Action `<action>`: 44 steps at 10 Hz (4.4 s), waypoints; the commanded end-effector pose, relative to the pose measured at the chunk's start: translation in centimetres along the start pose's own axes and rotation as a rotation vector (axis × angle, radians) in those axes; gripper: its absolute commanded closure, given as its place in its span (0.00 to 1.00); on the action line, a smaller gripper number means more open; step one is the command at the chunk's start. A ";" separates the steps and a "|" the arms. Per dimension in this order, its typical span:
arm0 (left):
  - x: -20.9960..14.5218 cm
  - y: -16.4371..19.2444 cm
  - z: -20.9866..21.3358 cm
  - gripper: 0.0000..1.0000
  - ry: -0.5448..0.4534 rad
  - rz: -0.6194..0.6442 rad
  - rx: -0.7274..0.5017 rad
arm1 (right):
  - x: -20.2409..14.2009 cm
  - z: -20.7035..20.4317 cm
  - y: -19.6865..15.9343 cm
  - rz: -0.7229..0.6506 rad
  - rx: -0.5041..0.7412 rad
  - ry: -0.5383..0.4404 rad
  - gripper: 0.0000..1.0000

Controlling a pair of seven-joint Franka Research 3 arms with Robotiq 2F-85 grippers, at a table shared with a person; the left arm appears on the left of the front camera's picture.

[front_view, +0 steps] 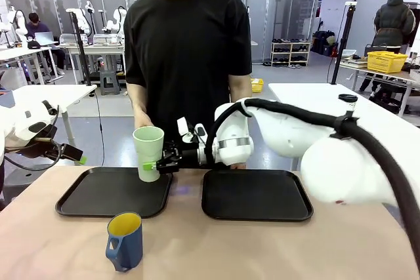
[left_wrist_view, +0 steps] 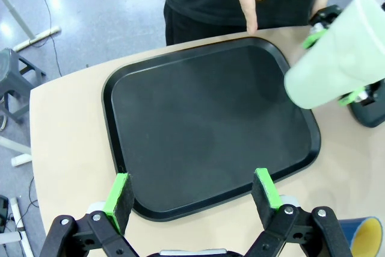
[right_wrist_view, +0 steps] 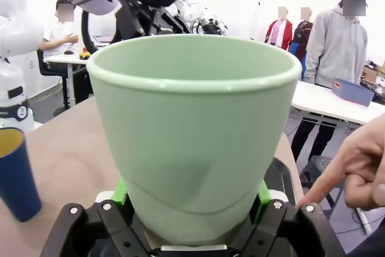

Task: Sort and store the cups by type.
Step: Place the picked Reusable plastic cup into the Flat Tray indicated by the person.

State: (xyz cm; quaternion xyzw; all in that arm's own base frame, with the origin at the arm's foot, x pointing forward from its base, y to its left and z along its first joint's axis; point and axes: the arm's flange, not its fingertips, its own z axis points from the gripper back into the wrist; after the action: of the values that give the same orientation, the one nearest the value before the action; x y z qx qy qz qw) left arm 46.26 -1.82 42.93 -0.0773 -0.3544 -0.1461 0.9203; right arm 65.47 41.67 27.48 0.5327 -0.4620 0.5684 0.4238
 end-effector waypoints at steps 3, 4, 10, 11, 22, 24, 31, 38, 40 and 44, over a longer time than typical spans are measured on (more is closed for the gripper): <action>0.0 0.0 0.2 0.00 -0.002 -0.006 0.004 | -2.9 -4.8 -3.1 -0.037 -0.079 -0.012 0.16; 0.0 0.0 0.2 0.00 -0.002 -0.006 0.004 | -3.5 -5.7 -3.5 -0.056 -0.096 -0.005 0.16; 0.0 0.0 0.2 0.00 -0.002 -0.006 0.004 | -5.7 -8.0 -4.4 -0.146 -0.089 0.074 0.16; 0.0 0.0 0.2 0.00 -0.002 -0.006 0.004 | -6.0 -8.0 -4.2 -0.154 -0.083 0.105 0.16; 0.0 0.0 0.2 0.00 -0.002 -0.006 0.004 | -6.7 -7.3 -3.1 -0.182 -0.054 0.168 0.00; 0.0 0.0 0.2 0.00 -0.002 -0.006 0.004 | -6.9 -7.0 -2.9 -0.191 -0.059 0.173 0.00; 0.0 0.0 0.2 0.00 -0.002 -0.006 0.004 | -7.1 -4.8 -1.6 -0.239 -0.104 0.216 0.00; 0.0 0.0 0.2 0.00 -0.002 -0.006 0.004 | -5.7 0.0 2.9 -0.244 -0.149 0.224 0.00; 0.0 0.0 0.2 0.00 -0.002 -0.006 0.004 | -4.2 1.8 5.2 -0.252 -0.162 0.279 0.00; 0.0 0.0 0.2 0.00 -0.002 -0.006 0.004 | -2.2 4.2 7.9 -0.218 -0.196 0.349 0.00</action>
State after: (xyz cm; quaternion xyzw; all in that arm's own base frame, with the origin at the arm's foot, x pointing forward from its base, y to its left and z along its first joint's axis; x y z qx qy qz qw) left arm 46.26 -1.81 42.93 -0.0773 -0.3544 -0.1461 0.9204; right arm 60.86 37.01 24.41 0.4378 -0.3606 0.5559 0.6077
